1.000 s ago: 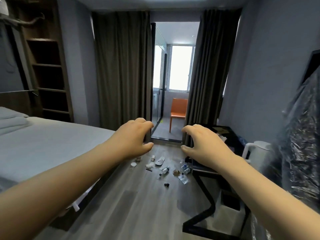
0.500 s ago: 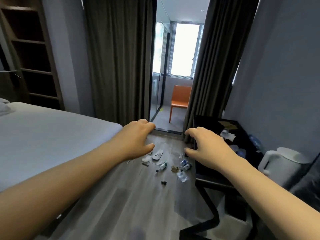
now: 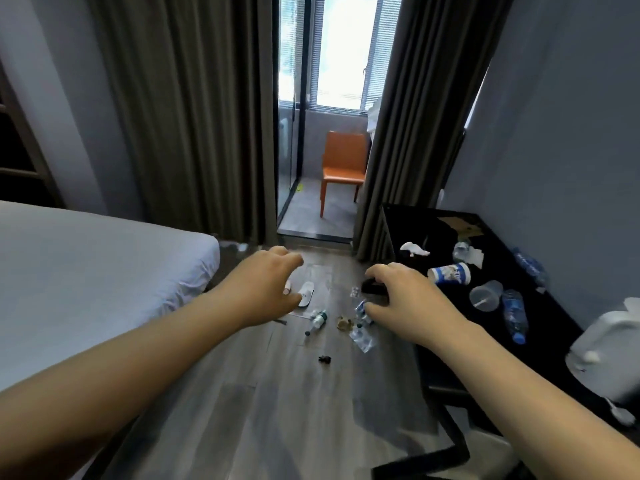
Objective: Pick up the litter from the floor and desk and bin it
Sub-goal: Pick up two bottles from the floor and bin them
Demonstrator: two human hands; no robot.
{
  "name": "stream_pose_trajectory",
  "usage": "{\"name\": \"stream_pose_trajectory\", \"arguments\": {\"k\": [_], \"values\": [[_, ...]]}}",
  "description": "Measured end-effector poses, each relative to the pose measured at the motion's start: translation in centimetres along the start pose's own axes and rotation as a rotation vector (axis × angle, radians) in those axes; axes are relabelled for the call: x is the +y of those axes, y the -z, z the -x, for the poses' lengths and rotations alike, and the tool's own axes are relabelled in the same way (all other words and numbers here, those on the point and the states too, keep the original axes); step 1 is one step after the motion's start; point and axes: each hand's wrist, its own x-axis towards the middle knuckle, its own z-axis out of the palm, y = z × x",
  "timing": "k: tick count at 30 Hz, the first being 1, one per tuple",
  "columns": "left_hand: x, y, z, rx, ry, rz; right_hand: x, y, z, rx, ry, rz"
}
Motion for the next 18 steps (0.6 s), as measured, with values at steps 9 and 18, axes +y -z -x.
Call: {"name": "stream_pose_trajectory", "arguments": {"k": [9, 18], "values": [[-7.6, -6.4, -11.1, -0.090, -0.019, 0.022, 4.0, -7.3, -11.8, -0.055, -0.094, -0.046], [-15.4, -11.5, -25.7, -0.187, 0.016, 0.021, 9.5, -13.0, -26.7, -0.157, -0.197, -0.110]]}}
